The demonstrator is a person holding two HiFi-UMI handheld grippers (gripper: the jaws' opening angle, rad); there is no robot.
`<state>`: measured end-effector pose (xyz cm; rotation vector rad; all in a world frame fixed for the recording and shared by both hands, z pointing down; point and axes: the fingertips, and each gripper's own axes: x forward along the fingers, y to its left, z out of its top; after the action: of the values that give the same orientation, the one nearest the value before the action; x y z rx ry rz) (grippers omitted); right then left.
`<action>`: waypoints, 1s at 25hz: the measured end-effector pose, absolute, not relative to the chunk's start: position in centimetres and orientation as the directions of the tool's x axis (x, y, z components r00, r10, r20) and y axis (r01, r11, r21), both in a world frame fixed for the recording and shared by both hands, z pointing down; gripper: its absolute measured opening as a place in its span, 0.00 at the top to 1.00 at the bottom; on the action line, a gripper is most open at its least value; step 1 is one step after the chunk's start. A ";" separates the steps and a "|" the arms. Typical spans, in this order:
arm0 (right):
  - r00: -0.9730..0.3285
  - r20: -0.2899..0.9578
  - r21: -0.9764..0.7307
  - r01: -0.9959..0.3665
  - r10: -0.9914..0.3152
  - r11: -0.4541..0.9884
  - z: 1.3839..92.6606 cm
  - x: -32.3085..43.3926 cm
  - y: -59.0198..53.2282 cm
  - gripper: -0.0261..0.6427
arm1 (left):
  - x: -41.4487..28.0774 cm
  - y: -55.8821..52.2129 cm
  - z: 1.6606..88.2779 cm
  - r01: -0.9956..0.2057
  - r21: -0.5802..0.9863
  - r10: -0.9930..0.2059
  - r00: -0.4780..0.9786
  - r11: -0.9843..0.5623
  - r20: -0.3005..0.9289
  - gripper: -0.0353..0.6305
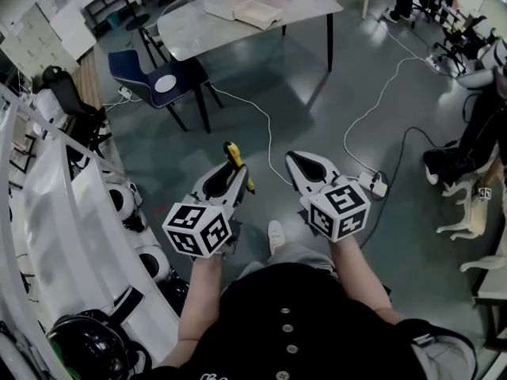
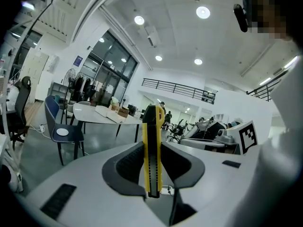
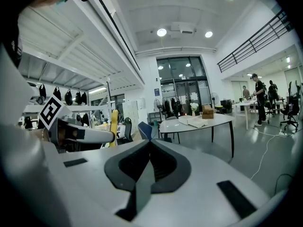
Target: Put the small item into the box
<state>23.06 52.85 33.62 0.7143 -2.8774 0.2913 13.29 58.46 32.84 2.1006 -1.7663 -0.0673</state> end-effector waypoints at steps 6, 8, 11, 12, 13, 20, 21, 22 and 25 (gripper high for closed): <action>-0.885 0.198 -0.147 -0.451 -0.421 0.880 33.4 20.8 45.9 0.96 | 11.0 50.8 31.3 -0.942 0.308 -0.966 0.195 -0.136 0.171 0.76; -0.891 0.199 -0.161 -0.441 -0.408 0.883 33.6 20.5 43.9 0.96 | 10.8 48.7 31.0 -0.941 0.310 -0.969 0.192 -0.135 0.159 0.76; -0.893 0.200 -0.162 -0.435 -0.402 0.886 33.8 20.1 41.7 0.96 | 10.5 46.5 31.0 -0.937 0.323 -0.971 0.190 -0.135 0.145 0.76; -0.893 0.203 -0.160 -0.435 -0.401 0.886 34.0 20.0 41.2 0.96 | 10.4 45.9 31.2 -0.934 0.331 -0.971 0.190 -0.134 0.144 0.76; -0.893 0.206 -0.159 -0.435 -0.401 0.886 34.1 19.9 40.8 0.96 | 10.3 45.4 31.4 -0.931 0.340 -0.970 0.192 -0.133 0.146 0.76; -0.884 0.235 -0.181 -0.449 -0.404 0.875 36.0 19.5 37.6 0.96 | 9.4 41.8 32.9 -0.922 0.362 -0.964 0.208 -0.137 0.166 0.76; -0.883 0.238 -0.182 -0.450 -0.405 0.874 36.3 19.3 37.1 0.96 | 9.2 41.2 33.0 -0.921 0.364 -0.963 0.210 -0.138 0.166 0.76; -0.882 0.240 -0.183 -0.452 -0.406 0.873 36.5 19.1 36.6 0.96 | 9.0 40.7 33.1 -0.920 0.365 -0.963 0.212 -0.140 0.166 0.76; -0.877 0.248 -0.187 -0.460 -0.411 0.868 36.7 18.2 34.8 0.96 | 8.2 38.9 33.1 -0.916 0.374 -0.961 0.217 -0.142 0.168 0.76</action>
<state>18.24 34.78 36.66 0.6695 -2.8402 0.3573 8.16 38.87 33.14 2.1036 -1.7394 -0.1551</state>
